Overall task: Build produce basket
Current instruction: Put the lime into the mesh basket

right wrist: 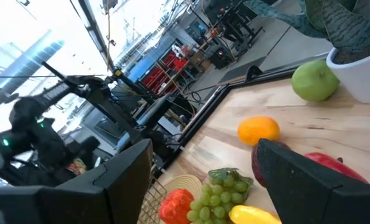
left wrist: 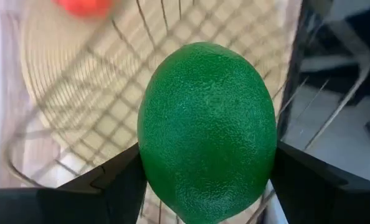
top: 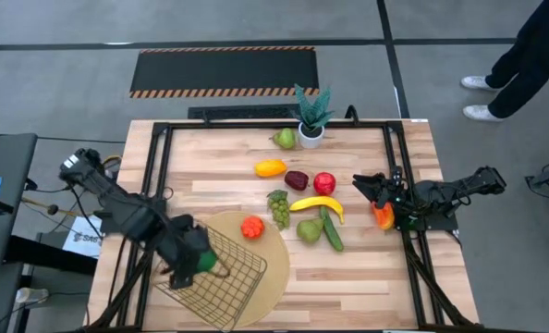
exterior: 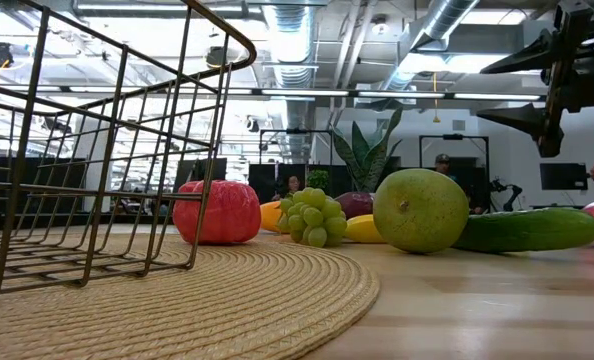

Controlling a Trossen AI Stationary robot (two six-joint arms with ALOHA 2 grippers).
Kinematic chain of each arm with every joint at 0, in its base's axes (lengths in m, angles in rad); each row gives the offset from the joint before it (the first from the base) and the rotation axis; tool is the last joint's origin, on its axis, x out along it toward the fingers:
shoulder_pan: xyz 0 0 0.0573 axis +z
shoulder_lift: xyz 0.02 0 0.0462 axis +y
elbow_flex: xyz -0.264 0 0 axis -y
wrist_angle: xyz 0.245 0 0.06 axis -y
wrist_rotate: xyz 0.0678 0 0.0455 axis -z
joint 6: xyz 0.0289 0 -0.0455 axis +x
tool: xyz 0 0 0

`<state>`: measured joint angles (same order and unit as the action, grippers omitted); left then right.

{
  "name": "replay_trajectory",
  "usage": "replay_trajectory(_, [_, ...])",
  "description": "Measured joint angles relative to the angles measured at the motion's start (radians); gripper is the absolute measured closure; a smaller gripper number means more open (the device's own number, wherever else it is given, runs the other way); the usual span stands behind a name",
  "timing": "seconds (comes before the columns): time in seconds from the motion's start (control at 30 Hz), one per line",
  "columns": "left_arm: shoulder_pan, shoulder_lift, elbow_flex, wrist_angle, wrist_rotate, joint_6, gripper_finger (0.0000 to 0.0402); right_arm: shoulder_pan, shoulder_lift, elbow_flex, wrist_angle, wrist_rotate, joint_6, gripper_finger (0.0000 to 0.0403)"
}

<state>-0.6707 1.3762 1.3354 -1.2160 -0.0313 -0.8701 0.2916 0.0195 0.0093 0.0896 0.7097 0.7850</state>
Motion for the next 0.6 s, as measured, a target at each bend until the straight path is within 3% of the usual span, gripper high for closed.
replay_trajectory(0.27, [-0.054, 0.000, -0.177, 0.150, -0.001, -0.059, 0.0114, 0.000, 0.000, 0.000, 0.001, 0.000, 0.001, 0.0092])
replay_trajectory(0.6, [-0.042, 0.001, -0.275, 0.177, 0.025, -0.004, 0.0043, 0.000, 0.000, 0.000, 0.004, -0.003, 0.004, 0.0092])
